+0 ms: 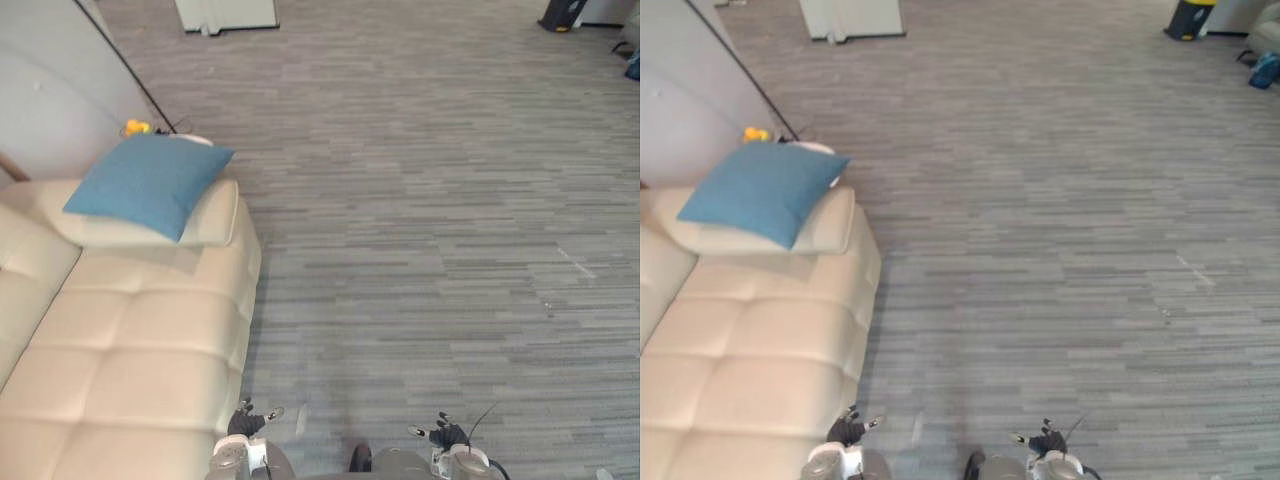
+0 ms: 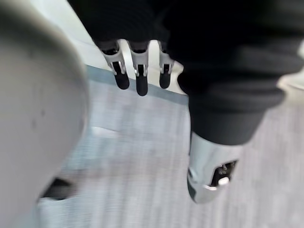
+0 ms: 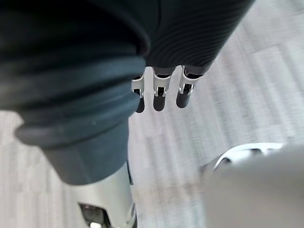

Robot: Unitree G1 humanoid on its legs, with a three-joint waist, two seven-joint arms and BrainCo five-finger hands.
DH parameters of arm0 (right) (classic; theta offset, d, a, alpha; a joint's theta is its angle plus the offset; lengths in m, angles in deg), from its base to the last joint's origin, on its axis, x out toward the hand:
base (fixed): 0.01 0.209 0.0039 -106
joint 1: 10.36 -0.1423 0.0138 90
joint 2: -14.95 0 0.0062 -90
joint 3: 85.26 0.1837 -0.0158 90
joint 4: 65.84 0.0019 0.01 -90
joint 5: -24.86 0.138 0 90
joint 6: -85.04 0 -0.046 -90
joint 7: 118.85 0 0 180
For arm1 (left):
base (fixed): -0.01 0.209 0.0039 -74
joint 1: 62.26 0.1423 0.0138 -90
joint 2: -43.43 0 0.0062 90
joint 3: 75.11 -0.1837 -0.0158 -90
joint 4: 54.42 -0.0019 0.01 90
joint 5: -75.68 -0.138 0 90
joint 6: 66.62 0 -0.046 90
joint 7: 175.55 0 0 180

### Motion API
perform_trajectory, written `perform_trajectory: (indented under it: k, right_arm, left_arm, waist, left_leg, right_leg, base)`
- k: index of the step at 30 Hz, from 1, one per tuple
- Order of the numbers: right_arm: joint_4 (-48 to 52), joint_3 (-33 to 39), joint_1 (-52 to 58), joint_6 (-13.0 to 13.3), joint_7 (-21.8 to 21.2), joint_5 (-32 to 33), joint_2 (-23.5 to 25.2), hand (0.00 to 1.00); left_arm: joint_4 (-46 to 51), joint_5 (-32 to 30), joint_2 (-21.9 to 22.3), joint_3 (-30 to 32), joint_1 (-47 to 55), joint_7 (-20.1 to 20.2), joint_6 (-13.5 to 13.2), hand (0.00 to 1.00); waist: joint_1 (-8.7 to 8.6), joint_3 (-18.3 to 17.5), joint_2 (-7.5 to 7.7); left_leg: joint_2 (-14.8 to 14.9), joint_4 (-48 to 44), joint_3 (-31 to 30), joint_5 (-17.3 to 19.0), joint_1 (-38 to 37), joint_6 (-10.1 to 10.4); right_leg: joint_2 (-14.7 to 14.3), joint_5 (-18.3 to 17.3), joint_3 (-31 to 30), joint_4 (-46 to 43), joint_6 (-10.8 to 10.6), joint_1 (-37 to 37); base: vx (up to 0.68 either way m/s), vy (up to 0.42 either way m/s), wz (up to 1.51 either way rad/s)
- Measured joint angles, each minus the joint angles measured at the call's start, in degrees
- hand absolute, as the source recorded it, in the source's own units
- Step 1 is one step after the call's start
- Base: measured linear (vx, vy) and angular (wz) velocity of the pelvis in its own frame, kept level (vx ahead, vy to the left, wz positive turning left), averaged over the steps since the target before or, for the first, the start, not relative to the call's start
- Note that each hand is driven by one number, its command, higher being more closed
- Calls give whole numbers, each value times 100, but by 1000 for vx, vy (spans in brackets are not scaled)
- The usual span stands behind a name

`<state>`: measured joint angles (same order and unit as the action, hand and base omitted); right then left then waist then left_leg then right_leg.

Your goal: Pick up cushions and gather them together orderly.

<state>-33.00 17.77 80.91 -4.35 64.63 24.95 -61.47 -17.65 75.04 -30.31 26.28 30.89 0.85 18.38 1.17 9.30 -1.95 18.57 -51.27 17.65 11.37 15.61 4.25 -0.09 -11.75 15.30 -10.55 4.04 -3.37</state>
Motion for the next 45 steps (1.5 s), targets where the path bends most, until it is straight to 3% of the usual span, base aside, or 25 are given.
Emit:
perform_trajectory:
  k: [3, 5, 6, 7, 9, 11, 12, 13, 15, 17, 19, 20, 21, 22, 23, 25, 27, 30, 32, 34, 37, 39, 40, 42, 45]
  right_arm:
    - [7, 8, -11, -18, 9, -4, 12, 0]
    - [3, 18, -15, -10, 18, -7, -2, 0]
    - [-19, 24, -15, -12, 22, -9, -10, 0]
    - [-36, 3, -38, -4, 32, -13, 71, 0]
    - [-87, 4, -51, 15, 14, -27, 139, 0]
    - [-262, 31, -77, 17, -10, -65, 121, 0]
    - [-269, 31, -51, 15, -14, -92, 130, 0]
    - [-268, 32, -13, 21, -21, -142, 134, 0]
    - [-244, 27, 26, 36, -35, -141, 57, 0]
    - [-204, -5, 30, 67, -36, -137, -2, 0]
    - [-90, -4, 40, 78, -37, -128, -1, 0]
    - [20, -9, 35, 89, -37, -129, -19, 0]
    - [16, -27, 14, 111, -38, -126, 0, 0]
    - [-16, -39, 27, 108, -41, -122, 35, 0]
    - [-14, -32, 29, 107, -57, -107, 38, 0]
    - [-8, -19, 29, 104, -53, -129, -125, 0]
    - [11, 0, 26, 106, -69, -116, -170, 0]
    - [17, -50, 114, 93, -87, -122, -155, 0]
    - [16, -240, 168, 71, -80, -123, -137, 0]
    - [13, -199, 225, 61, -76, -124, -103, 0]
    - [7, -167, 223, 26, -69, -126, -89, 0]
    - [-24, -6, 229, 12, -54, -126, -103, 0]
    - [-11, 0, 225, 12, -47, -127, -63, 0]
    - [-19, -15, 138, 32, -61, -139, 123, 0]
    - [-125, -13, 99, 40, -77, -213, 181, 0]
  left_arm:
    - [60, 31, 62, 103, -28, -9, -74, 0]
    - [13, 77, 73, 105, -37, -8, -81, 0]
    - [-35, 86, 56, 107, -38, -6, -81, 0]
    - [-110, 87, -45, 119, -74, -10, -77, 0]
    - [-223, 86, -129, 105, -94, 24, -68, 0]
    - [-311, 85, -171, 90, -86, 26, -57, 0]
    - [-376, 86, -197, 69, -83, 23, -35, 0]
    - [-456, 85, -236, -28, -76, 27, 13, 0]
    - [-523, 87, -292, -266, -85, 28, 59, 0]
    - [-565, 87, -279, -396, -103, 27, 60, 0]
    - [-586, 86, -229, -381, -206, 23, 59, 0]
    - [-585, 86, -179, -377, -231, 22, 49, 0]
    - [-587, 84, -157, -374, -234, 23, 44, 0]
    - [-564, 78, -207, -344, -207, 27, 34, 0]
    - [-581, 77, -211, -317, -211, 23, 41, 0]
    - [-581, 76, 61, -84, -63, 10, 32, 0]
    - [-576, 69, 237, -42, -33, 9, 36, 0]
    - [-412, 69, 302, 74, -27, 22, 38, 0]
    - [-68, 71, 262, 134, 1, 33, 30, 0]
    - [-37, 75, 256, 129, 35, 32, 28, 0]
    - [-87, 74, 256, 117, -53, 38, 32, 0]
    - [-144, 74, 231, 110, -120, 37, 26, 0]
    - [-150, 74, 194, 102, -142, 33, 26, 0]
    - [-179, 71, -24, 100, -155, 38, 31, 0]
    - [-486, 67, -298, 41, -27, 42, 60, 0]
  waist:
    - [139, 1, 2]
    - [211, -24, -4]
    - [260, -37, 28]
    - [257, -127, 224]
    - [230, -216, 356]
    - [250, -236, 346]
    - [228, -235, 346]
    - [206, -213, 305]
    - [177, -181, 256]
    - [141, -140, 166]
    - [93, -132, 155]
    - [64, -95, 85]
    - [45, -99, 137]
    - [29, -127, 320]
    - [-5, -105, 363]
    - [-10, -259, 34]
    - [-82, -328, -181]
    - [-85, -314, -184]
    - [-23, -261, -31]
    - [47, -267, -16]
    - [75, -262, -7]
    - [96, -237, 79]
    - [110, -294, 116]
    - [115, -282, 299]
    - [124, -297, 356]
  left_leg:
    - [-407, 2147, 517, -95, 71, -69]
    - [-821, 3580, 757, -864, -27, -275]
    - [-881, 3611, 691, -1219, -78, -505]
    - [-1138, 3649, 740, -1065, -137, -604]
    - [-1296, 3499, 776, -726, -178, -677]
    - [-1350, 3420, 727, -401, -440, -657]
    - [-1388, 3494, 660, -342, -611, -651]
    - [-1443, 3715, 508, -257, -981, -639]
    - [-1498, 4082, 293, -242, -1578, -627]
    - [-1434, 4429, 21, -241, -2160, -626]
    - [-1327, 4446, -198, -183, -2302, -564]
    - [-1201, 4443, -316, -66, -2381, -391]
    - [-1160, 4415, -448, 74, -2391, -169]
    - [-1239, 4363, -645, 239, -2468, 60]
    - [-1250, 4289, -787, 372, -2527, 138]
    - [-965, 4213, -1057, 418, -2580, 160]
    - [-786, 4029, -1066, 352, -2542, 183]
    - [-411, 2482, -968, 184, -1855, 344]
    - [120, 866, 29, 166, -1079, 209]
    - [200, 1023, 791, 243, -894, 74]
    - [-41, 2271, 1656, 33, -553, -162]
    - [-393, 3208, 2111, -707, -609, -461]
    - [-594, 3372, 2182, -738, -708, -496]
    - [-790, 3478, 2117, -694, -685, -555]
    - [-957, 3495, 2005, -607, -897, -635]
  right_leg:
    - [37, -7, -82, 417, -141, -486]
    - [66, -174, -75, 655, -418, -853]
    - [100, -229, -149, 709, -497, -940]
    - [319, -220, -198, 748, -621, -1013]
    - [539, -81, -263, 456, -846, -963]
    - [652, -25, -364, -682, -939, -673]
    - [732, 94, -338, -1356, -1124, -440]
    - [878, 355, -356, -2667, -1476, -11]
    - [992, -65, -293, -3733, -1075, 468]
    - [999, -492, -40, -3743, -667, 1000]
    - [916, -584, -130, -3138, -623, 1481]
    - [773, -528, -356, -2660, -684, 1702]
    - [657, -197, -812, -1829, -785, 1887]
    - [689, 305, -1350, -989, -826, 1949]
    - [684, 852, -1422, -1080, -845, 1910]
    - [544, 203, -1115, -1614, -724, 1910]
    - [566, -115, -762, -1860, -559, 1810]
    - [583, -281, -263, -1533, -461, 1213]
    - [589, -331, 41, -980, -403, 528]
    - [641, -250, 239, -631, -451, 199]
    - [809, -215, 489, -336, -603, -82]
    - [960, -255, 632, -257, -830, -293]
    - [1065, -194, 664, -130, -949, -385]
    - [1102, 98, 777, 293, -941, -545]
    - [1166, 454, 741, 273, -992, -851]
  base:
    - [476, 59, -21]
    - [590, 187, -11]
    - [533, 184, -15]
    - [552, 184, -2]
    - [659, 241, 17]
    - [461, 178, 13]
    - [408, 128, 34]
    - [491, 111, 54]
    - [457, 49, 55]
    - [436, -59, 65]
    - [364, -171, 77]
    - [275, -199, 81]
    - [393, -348, 85]
    - [338, -326, 82]
    - [445, -409, 68]
    - [395, -311, 54]
    - [384, -268, 69]
    - [285, -232, 91]
    - [276, -148, 71]
    - [229, -36, 25]
    - [256, 112, 35]
    - [347, 202, 49]
    - [335, 183, 42]
    - [344, 174, 35]
    - [249, 99, 35]
